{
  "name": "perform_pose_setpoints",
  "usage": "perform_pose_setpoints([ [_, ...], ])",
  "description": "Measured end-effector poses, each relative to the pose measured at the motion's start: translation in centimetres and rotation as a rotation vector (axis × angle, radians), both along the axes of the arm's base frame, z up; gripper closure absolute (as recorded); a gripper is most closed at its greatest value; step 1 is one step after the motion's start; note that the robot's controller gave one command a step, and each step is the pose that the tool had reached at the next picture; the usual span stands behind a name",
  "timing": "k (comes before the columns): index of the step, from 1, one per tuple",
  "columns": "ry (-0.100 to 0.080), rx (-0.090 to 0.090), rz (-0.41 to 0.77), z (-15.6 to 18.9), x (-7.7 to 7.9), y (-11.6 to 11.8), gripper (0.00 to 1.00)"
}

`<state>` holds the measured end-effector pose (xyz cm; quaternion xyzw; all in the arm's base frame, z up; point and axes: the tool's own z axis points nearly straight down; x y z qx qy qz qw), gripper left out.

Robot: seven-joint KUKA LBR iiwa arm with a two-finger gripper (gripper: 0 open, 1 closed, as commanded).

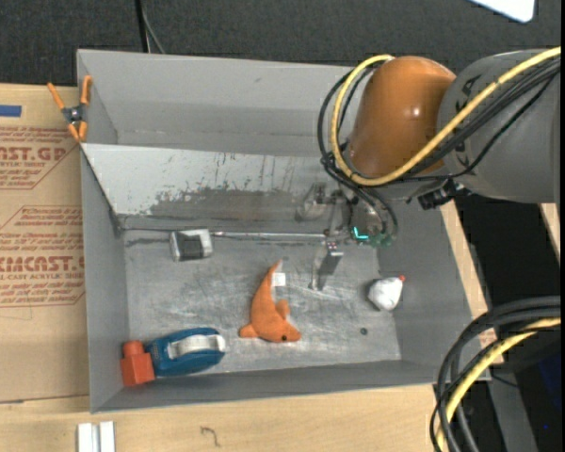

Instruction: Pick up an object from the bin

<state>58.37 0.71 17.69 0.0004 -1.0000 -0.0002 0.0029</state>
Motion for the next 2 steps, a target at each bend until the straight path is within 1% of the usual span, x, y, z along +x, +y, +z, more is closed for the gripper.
perform_pose_setpoints([
  [1, -0.007, 0.000, 0.000, 0.4, 0.2, 0.0, 0.00],
  [2, -0.016, -0.001, 0.079, -1.3, -0.6, 0.5, 0.00],
])
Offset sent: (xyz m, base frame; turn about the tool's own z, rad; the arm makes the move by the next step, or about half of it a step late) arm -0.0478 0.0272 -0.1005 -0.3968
